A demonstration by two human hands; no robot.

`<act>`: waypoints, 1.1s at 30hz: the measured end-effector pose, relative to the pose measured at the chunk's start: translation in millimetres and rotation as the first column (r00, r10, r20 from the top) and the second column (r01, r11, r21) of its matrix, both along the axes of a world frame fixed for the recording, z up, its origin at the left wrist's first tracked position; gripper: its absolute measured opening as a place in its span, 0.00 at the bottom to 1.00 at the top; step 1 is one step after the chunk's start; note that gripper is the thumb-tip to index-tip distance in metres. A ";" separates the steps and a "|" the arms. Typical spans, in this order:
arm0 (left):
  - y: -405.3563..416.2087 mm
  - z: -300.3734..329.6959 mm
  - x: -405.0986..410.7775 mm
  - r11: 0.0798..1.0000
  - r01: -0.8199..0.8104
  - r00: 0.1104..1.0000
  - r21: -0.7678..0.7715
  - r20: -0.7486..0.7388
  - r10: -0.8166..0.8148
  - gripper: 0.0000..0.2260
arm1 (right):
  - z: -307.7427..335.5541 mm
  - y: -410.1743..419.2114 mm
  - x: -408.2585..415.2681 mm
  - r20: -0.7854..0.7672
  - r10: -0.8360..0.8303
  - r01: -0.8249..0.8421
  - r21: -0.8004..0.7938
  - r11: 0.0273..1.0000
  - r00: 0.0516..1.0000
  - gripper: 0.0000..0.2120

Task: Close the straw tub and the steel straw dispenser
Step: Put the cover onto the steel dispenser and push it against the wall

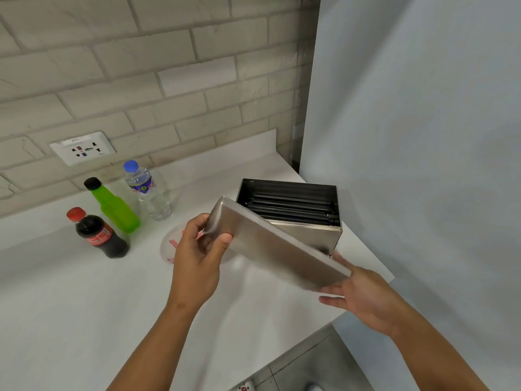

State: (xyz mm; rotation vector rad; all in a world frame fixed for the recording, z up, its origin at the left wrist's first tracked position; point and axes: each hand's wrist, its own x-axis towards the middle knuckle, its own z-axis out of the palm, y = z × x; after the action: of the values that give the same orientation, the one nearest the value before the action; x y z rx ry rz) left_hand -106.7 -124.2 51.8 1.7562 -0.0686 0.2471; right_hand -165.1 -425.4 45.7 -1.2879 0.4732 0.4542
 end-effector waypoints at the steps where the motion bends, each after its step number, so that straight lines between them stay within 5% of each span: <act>1: -0.1 0.2 3.5 0.999 -0.035 0.999 0.008 -0.001 0.035 0.12 | 1.4 -0.8 0.9 0.015 0.000 0.000 0.007 1.000 1.000 0.18; 4: -4.3 3.4 12.8 0.993 -0.119 0.992 0.014 -0.028 0.119 0.10 | 5.7 -3.3 -0.5 0.134 0.038 -0.030 -0.062 0.998 0.990 0.35; 9: -16.1 8.0 26.0 0.977 -0.215 0.964 0.001 -0.160 0.213 0.07 | 18.1 7.7 -1.1 0.523 0.169 0.023 -0.340 0.940 0.836 0.10; 13: -18.7 9.9 40.0 0.983 -0.171 0.961 0.059 -0.208 0.180 0.11 | 22.7 12.2 13.3 0.618 0.076 0.223 -0.393 0.892 0.782 0.16; 17: -19.1 14.8 52.9 0.975 -0.088 0.979 0.202 -0.162 0.122 0.12 | 30.2 3.7 38.6 0.613 -0.095 0.396 -0.376 0.838 0.784 0.18; 22: -18.7 17.7 76.1 0.950 -0.041 0.972 0.310 -0.208 0.110 0.19 | 41.9 -4.4 76.7 0.591 -0.021 0.383 -0.494 0.780 0.806 0.03; 33: -24.8 16.2 141.8 0.893 0.079 0.943 0.444 -0.323 0.077 0.26 | 27.4 -13.1 150.3 0.432 0.065 0.286 -0.695 0.660 0.899 0.19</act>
State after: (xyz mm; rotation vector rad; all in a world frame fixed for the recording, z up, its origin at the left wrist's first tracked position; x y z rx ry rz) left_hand 35.2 -149.1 68.0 2.2424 0.1305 -0.0822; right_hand -14.8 -438.5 73.0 -2.0921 0.3697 -0.1905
